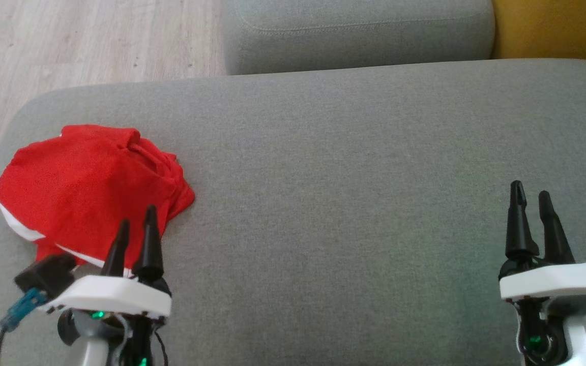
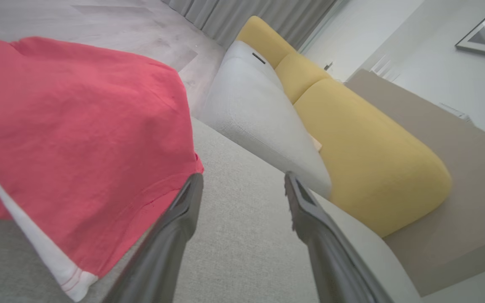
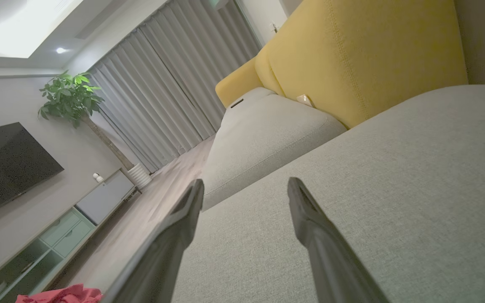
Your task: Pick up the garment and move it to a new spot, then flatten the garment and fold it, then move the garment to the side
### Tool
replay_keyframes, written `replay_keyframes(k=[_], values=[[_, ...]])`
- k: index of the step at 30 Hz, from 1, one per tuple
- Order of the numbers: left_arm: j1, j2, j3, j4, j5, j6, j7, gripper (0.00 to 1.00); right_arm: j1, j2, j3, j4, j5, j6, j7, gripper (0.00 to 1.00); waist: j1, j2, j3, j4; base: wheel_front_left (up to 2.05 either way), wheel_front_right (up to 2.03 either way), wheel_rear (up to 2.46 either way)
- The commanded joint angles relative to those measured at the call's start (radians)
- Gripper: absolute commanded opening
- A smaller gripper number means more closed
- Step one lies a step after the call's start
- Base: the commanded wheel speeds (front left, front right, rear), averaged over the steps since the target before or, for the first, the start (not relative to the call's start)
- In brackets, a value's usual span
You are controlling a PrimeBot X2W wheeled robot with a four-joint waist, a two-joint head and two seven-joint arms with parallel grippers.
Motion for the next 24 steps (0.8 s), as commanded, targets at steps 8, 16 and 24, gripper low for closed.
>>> replay_keyframes(k=[8, 16, 24], values=[[-0.071, 0.095, -0.117, -0.048, 0.157, 0.131, -0.036, 1.0, -0.041, -0.006, 0.033, -0.037, -0.154, 0.0, -0.036, 1.0, 0.0, -0.0001, -0.002, 0.003, 0.0, 0.0, 0.0], [-0.095, 0.148, -0.213, -0.06, 0.234, 0.229, -0.056, 1.0, -0.038, -0.007, 0.05, -0.042, -0.265, 0.0, -0.056, 1.0, 0.0, -0.0001, -0.004, 0.001, 0.0, 0.0, 0.0], [-0.124, 0.2, -0.32, -0.07, 0.319, 0.302, -0.08, 1.0, -0.039, -0.007, 0.063, -0.049, -0.387, -0.001, -0.08, 1.0, 0.0, -0.0001, -0.004, -0.004, 0.0, 0.0, 0.0]])
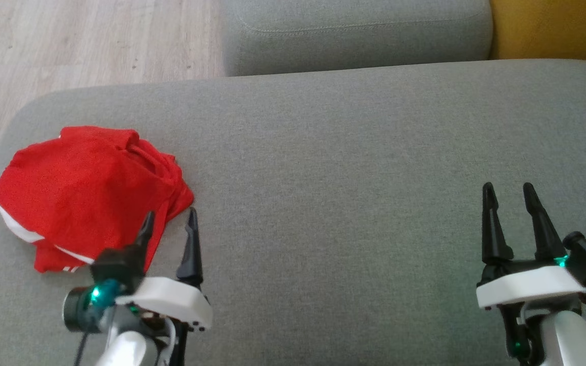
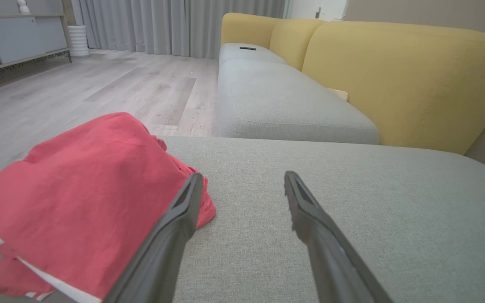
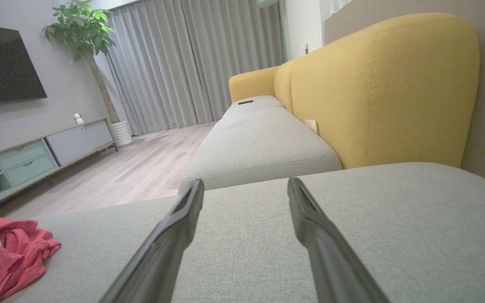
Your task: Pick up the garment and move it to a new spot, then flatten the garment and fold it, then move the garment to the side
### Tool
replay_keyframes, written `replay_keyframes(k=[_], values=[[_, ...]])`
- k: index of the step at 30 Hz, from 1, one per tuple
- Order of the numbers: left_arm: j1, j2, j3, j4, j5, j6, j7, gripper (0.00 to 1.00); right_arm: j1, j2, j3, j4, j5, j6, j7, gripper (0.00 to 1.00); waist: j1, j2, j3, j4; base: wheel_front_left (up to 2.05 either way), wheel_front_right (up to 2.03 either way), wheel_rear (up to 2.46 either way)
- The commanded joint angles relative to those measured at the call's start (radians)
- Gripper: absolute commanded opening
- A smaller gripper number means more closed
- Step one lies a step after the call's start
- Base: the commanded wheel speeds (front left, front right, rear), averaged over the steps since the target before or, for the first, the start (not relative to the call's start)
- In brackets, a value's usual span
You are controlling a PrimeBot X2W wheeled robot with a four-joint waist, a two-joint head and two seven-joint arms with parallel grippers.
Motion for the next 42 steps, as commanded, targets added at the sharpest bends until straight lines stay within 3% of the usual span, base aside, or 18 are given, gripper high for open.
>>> replay_keyframes(k=[1, 15, 20, 24, 30, 31, 37, 42], values=[[-0.062, 0.026, 0.008, -0.039, 0.033, 0.015, -0.017, 1.0, -0.039, -0.007, 0.023, -0.045, -0.037, -0.001, -0.016, 1.0, 0.0, 0.0, 0.0, -0.001, 0.0, 0.0, 0.0], [-0.097, 0.067, -0.12, -0.045, 0.164, 0.113, -0.058, 1.0, -0.038, -0.008, 0.04, -0.066, -0.212, -0.001, -0.058, 1.0, 0.0, 0.0, 0.0, 0.006, 0.0, 0.0, 0.0], [-0.075, 0.041, -0.088, -0.099, 0.15, 0.104, -0.072, 1.0, -0.03, -0.008, 0.04, -0.067, -0.174, -0.001, -0.072, 1.0, -0.0001, 0.0, 0.0, 0.012, 0.0, 0.0, 0.0], [-0.033, -0.012, -0.013, -0.125, 0.122, 0.03, -0.084, 1.0, -0.02, -0.009, 0.043, -0.048, -0.114, -0.001, -0.084, 1.0, -0.0001, 0.0, -0.001, 0.015, 0.0, 0.0, 0.0], [0.047, -0.12, 0.154, -0.108, 0.126, -0.179, -0.101, 1.0, -0.008, -0.009, 0.063, -0.006, -0.004, -0.001, -0.102, 1.0, -0.0001, 0.0, -0.004, 0.014, 0.0, 0.0, 0.0], [0.047, -0.12, 0.154, -0.108, 0.126, -0.179, -0.101, 1.0, -0.008, -0.009, 0.063, -0.006, -0.004, -0.001, -0.102, 1.0, -0.0001, 0.0, -0.004, 0.014, 0.0, 0.0, 0.0], [0.076, -0.182, 0.258, -0.06, 0.211, -0.307, -0.115, 1.0, 0.002, -0.009, 0.103, 0.052, 0.086, -0.001, -0.116, 1.0, -0.0001, 0.0, -0.008, 0.005, 0.0, 0.0, 0.0], [0.082, -0.194, 0.291, -0.025, 0.243, -0.352, -0.115, 1.0, -0.005, -0.009, 0.116, 0.073, 0.114, -0.001, -0.116, 1.0, -0.0001, 0.0, -0.009, -0.006, 0.0, 0.0, 0.0]])
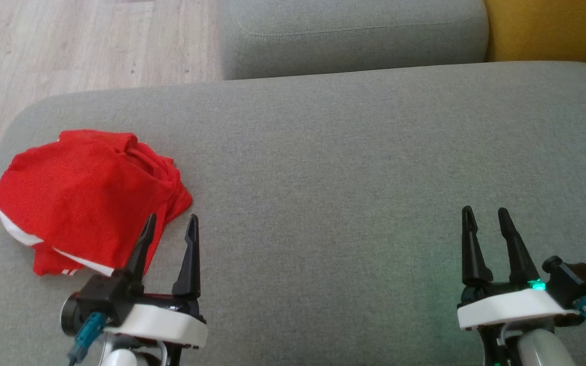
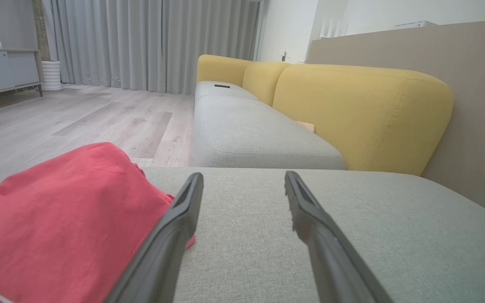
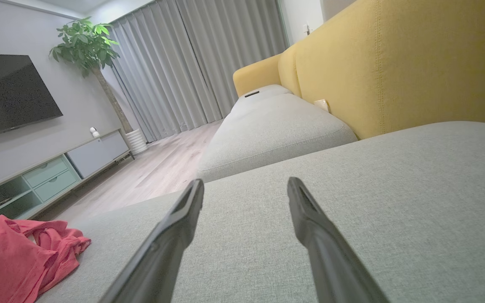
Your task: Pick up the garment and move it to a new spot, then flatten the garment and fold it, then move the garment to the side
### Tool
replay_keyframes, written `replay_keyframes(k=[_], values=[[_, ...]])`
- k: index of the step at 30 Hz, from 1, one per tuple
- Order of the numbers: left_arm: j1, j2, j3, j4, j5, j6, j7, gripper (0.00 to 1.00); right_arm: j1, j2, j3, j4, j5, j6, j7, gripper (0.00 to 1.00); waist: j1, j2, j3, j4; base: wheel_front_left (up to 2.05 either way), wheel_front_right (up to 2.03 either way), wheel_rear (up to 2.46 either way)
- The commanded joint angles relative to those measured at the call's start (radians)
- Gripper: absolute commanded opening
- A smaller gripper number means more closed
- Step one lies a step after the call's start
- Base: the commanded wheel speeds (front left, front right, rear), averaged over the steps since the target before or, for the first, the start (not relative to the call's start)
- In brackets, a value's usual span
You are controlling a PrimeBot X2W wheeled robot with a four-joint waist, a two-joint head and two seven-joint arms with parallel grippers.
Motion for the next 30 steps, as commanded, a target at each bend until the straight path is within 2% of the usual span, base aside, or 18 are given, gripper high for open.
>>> replay_keyframes(k=[1, 9, 16, 21, 30], values=[[-0.032, -0.004, 0.041, -0.031, 0.007, -0.007, -0.009, 1.0, -0.033, -0.008, 0.03, -0.027, 0.002, -0.001, -0.011, 1.0, 0.0, -0.0001, -0.001, -0.002, 0.0, 0.0, 0.0], [-0.031, -0.004, 0.044, -0.029, -0.024, 0.003, -0.009, 1.0, -0.035, -0.008, 0.027, -0.036, 0.001, -0.001, -0.011, 1.0, 0.0, -0.0001, -0.002, -0.001, 0.0, 0.0, 0.0], [-0.037, -0.005, 0.049, -0.025, -0.03, 0.005, -0.009, 1.0, -0.033, -0.008, 0.046, -0.031, 0.001, -0.001, -0.011, 1.0, 0.0, -0.0001, -0.004, 0.031, 0.0, 0.0, 0.0], [-0.036, -0.005, 0.064, -0.023, -0.025, 0.011, -0.009, 1.0, -0.034, -0.008, 0.092, -0.026, 0.008, -0.001, -0.011, 1.0, 0.0, -0.0001, -0.009, 0.075, 0.0, 0.0, 0.0], [-0.023, -0.005, 0.116, -0.019, -0.023, 0.013, -0.009, 1.0, -0.027, -0.008, 0.149, -0.01, 0.049, -0.001, -0.011, 1.0, 0.0, -0.0001, -0.031, 0.203, 0.0, 0.0, 0.0]])
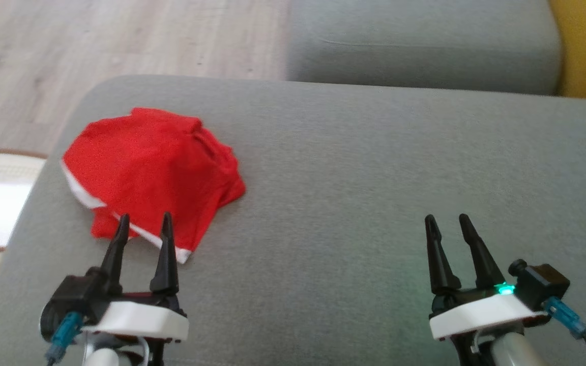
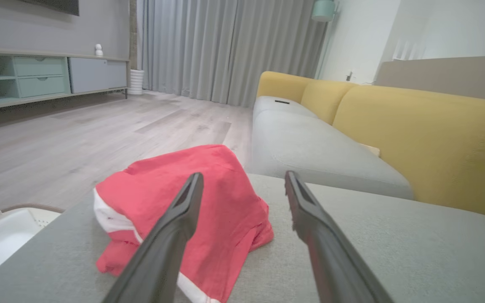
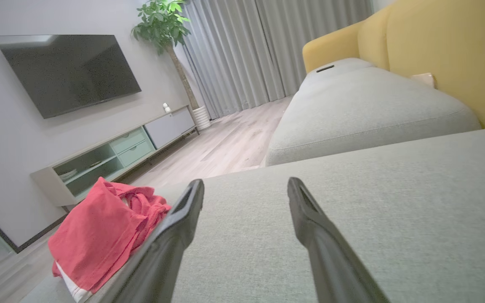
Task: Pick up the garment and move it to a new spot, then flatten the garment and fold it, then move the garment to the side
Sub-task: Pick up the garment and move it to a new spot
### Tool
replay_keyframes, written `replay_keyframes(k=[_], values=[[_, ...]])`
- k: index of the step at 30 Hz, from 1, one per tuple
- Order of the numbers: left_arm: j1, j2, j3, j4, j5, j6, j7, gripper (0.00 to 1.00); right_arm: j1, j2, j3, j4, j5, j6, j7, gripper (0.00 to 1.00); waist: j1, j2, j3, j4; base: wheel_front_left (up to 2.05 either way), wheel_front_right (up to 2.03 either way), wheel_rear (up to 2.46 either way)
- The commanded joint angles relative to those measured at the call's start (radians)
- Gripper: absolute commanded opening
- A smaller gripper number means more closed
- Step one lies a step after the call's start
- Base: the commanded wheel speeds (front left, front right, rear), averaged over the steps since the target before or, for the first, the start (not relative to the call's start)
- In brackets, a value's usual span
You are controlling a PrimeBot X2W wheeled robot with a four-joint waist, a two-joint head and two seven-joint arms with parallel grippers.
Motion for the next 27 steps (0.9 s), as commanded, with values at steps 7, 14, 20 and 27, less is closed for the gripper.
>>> replay_keyframes(k=[7, 14, 20, 27], values=[[-0.013, -0.002, 0.065, -0.024, -0.01, 0.003, -0.009, 1.0, -0.019, -0.007, 0.043, -0.022, 0.014, -0.001, -0.011, 1.0, 0.0, 0.0, -0.024, 0.105, 0.0, 0.0, 0.0], [-0.001, -0.002, 0.086, -0.024, -0.006, -0.009, -0.009, 1.0, -0.009, -0.007, 0.056, -0.018, 0.035, -0.001, -0.011, 1.0, 0.0, 0.0, -0.037, 0.164, 0.0, 0.0, 0.0], [-0.002, -0.002, 0.102, -0.019, 0.009, -0.026, -0.009, 1.0, -0.006, -0.007, 0.059, -0.018, 0.04, -0.001, -0.011, 1.0, 0.0, 0.0, -0.036, 0.173, 0.0, 0.0, 0.0], [-0.058, 0.0, 0.112, 0.026, 0.059, -0.082, -0.009, 1.0, -0.019, -0.007, 0.046, -0.022, 0.028, -0.001, -0.011, 1.0, 0.0, 0.0, 0.004, 0.136, 0.0, 0.0, 0.0]])
